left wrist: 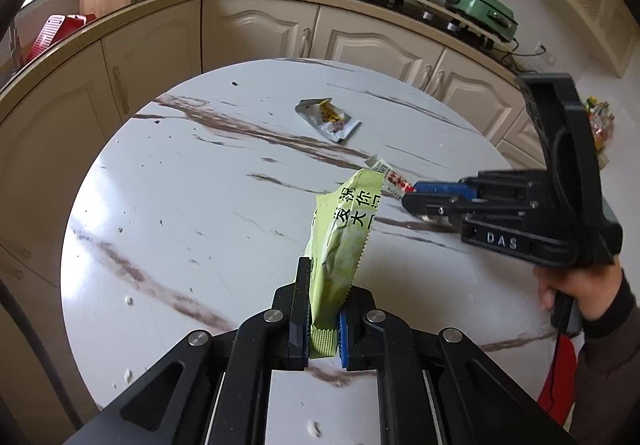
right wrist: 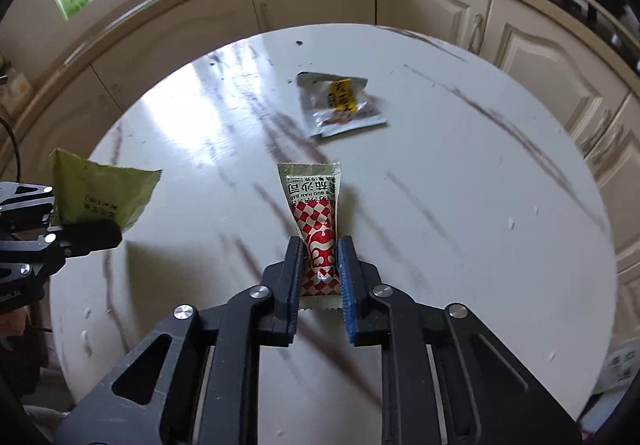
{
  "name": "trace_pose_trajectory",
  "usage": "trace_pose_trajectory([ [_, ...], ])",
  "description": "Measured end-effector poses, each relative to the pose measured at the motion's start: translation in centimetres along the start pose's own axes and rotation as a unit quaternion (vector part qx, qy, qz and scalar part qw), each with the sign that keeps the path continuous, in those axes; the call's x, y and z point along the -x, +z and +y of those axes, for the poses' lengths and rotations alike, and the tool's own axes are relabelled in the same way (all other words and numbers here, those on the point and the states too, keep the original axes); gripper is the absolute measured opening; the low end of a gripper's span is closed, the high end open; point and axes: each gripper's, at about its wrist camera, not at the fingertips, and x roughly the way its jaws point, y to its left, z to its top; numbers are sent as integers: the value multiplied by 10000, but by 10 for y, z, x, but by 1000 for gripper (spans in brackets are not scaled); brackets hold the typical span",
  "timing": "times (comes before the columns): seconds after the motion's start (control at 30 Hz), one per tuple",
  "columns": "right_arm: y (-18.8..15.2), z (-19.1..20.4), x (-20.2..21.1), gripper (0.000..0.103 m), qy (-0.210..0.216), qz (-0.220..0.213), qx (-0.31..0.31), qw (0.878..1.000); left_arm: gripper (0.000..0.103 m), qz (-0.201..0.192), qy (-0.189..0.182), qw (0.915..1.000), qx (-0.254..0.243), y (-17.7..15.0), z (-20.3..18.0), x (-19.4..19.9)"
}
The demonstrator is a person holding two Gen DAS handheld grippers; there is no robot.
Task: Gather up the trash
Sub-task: 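Carry both packets to the blue bucket and open both tools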
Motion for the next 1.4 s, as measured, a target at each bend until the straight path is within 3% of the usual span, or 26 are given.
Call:
trace_pose_trajectory([
  [0.13,-23,7,12,13,333,-147,-206,9991,7,-1,-16,10000,-83,-5,-13,7],
  [0.37,-66,7,53,13,545,-555,-512,9957,7,-83,-111,9994,-323,-13,-52,25],
  [0.6,-125,-28,137,13,468,-1317,-980,9853,7,-199,-449,9958,-766,-22,-135,35],
  [0.73,-176,-60,188,13,468,-1779,-1415,9727,7,-158,-744,9910,-1105,-28,-197,27],
  [1.03,-319,-154,250,13,10,-2209,-2674,9379,7,356,-1319,9709,-1967,-33,-351,-38],
  [1.23,-400,-224,223,14,-130,-2023,-3625,9097,7,844,-1447,9574,-2350,-36,-419,-105],
  [1.4,-432,-267,185,16,-59,-1864,-4103,8927,7,1328,-1391,9495,-2481,-41,-454,-170],
])
